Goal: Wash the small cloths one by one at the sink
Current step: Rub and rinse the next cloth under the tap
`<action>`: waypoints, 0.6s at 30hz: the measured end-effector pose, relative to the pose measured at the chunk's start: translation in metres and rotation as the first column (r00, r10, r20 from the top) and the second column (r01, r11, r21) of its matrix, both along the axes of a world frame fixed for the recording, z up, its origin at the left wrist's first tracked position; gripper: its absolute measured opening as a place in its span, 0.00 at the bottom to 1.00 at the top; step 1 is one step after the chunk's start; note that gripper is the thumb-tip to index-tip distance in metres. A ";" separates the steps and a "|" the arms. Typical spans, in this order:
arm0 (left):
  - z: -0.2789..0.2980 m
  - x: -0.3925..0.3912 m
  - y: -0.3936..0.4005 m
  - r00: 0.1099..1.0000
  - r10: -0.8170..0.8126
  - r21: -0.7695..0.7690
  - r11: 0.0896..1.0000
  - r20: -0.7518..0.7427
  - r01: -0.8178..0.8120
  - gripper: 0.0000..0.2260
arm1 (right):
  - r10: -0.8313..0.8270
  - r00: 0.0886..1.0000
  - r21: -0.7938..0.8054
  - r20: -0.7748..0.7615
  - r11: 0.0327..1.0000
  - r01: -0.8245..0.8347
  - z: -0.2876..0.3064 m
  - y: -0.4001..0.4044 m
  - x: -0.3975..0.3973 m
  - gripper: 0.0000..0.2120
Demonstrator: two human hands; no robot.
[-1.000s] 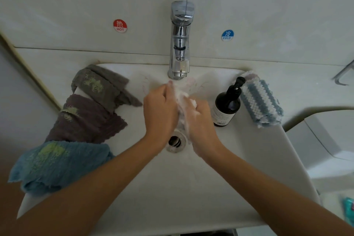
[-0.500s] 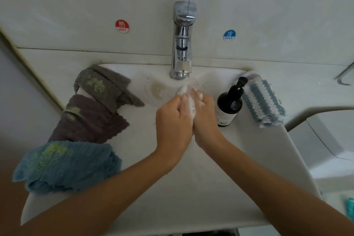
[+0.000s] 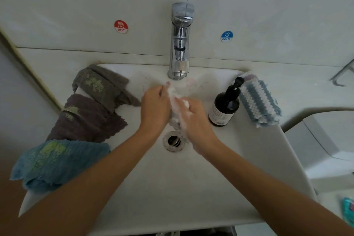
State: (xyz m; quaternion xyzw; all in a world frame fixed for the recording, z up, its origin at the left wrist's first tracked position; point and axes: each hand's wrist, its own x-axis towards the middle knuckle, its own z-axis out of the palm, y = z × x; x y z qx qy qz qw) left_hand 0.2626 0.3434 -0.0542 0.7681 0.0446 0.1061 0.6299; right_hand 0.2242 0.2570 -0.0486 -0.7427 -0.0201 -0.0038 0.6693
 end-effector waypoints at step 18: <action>0.023 0.016 0.045 0.974 -0.228 0.131 0.965 -0.017 0.228 0.21 | 0.007 0.975 0.219 -0.224 0.975 0.044 0.016 -0.051 0.028 0.06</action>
